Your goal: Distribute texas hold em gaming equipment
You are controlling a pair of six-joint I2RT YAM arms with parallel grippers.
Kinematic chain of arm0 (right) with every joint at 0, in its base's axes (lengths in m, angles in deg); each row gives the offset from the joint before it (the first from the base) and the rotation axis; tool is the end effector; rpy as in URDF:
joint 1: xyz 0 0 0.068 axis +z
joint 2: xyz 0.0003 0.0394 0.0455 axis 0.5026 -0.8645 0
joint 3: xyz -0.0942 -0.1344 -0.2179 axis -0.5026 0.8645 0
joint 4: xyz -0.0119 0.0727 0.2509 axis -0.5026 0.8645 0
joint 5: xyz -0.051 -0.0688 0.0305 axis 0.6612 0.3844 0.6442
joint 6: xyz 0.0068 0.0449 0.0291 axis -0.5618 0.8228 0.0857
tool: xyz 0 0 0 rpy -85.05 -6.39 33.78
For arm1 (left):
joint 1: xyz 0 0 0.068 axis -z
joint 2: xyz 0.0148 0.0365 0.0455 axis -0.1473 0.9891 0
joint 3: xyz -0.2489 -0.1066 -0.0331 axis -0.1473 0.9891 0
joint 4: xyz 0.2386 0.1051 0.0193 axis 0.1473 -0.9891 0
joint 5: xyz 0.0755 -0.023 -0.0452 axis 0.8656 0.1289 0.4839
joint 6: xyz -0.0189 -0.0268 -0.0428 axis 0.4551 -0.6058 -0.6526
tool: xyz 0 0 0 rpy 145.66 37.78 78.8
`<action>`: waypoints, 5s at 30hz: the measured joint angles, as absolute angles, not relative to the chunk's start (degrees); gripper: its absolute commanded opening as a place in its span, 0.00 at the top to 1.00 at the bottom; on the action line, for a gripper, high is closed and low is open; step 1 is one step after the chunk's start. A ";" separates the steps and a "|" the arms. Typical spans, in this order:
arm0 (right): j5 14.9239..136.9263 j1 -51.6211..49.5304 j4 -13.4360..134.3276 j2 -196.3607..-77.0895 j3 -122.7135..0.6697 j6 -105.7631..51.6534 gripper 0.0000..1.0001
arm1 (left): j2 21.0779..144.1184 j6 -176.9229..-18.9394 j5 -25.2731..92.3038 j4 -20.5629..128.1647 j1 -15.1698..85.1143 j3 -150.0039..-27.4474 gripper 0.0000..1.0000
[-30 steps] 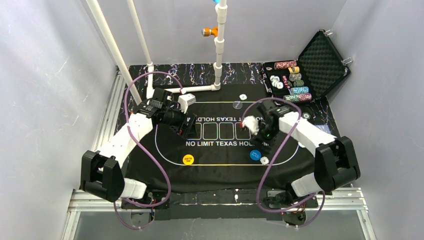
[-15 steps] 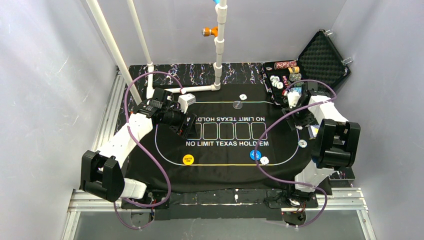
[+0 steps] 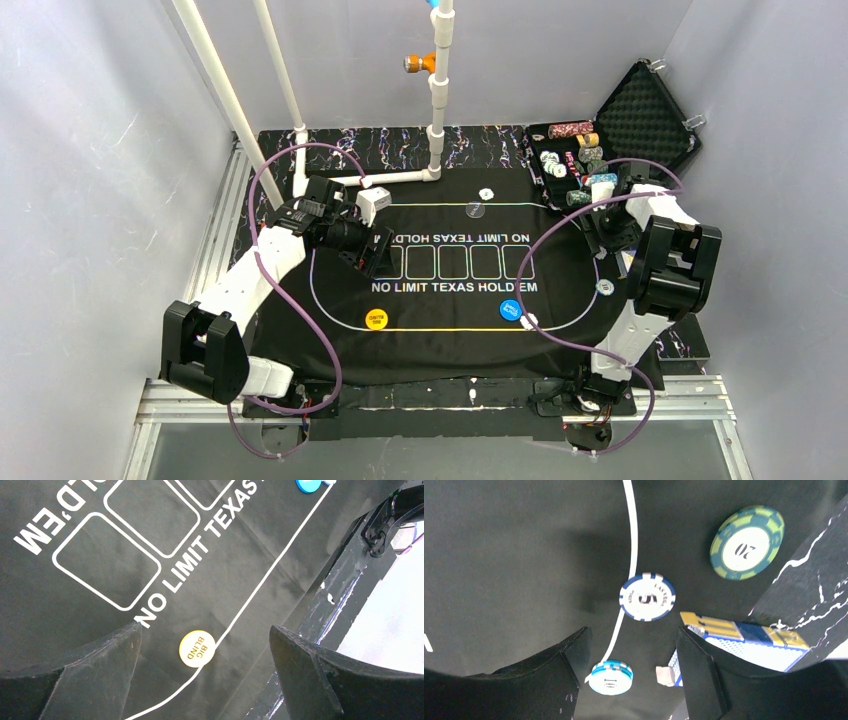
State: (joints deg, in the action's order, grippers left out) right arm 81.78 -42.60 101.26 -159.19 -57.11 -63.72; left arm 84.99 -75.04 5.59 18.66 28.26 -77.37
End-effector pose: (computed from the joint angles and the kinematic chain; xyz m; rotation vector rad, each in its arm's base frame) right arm 0.3454 -0.0749 0.1870 -0.4389 2.8214 -0.1102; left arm 0.2582 -0.1152 0.2785 0.9061 2.2061 -0.8353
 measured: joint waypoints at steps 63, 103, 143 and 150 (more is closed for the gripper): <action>74.42 -18.10 106.09 -149.73 -58.09 -64.65 0.60 | 84.84 -75.54 -2.91 13.92 20.24 -79.67 0.02; 68.69 30.86 95.88 -168.90 -67.80 -56.41 0.61 | 77.56 -74.43 -26.62 6.22 8.94 -82.31 0.02; 72.32 18.56 95.73 -159.37 -61.68 -55.13 0.25 | 77.21 -74.95 -23.11 7.93 10.25 -82.31 0.02; 72.23 -3.02 95.23 -147.67 -57.46 -54.95 0.23 | 78.50 -70.93 -10.56 9.63 23.39 -80.11 0.02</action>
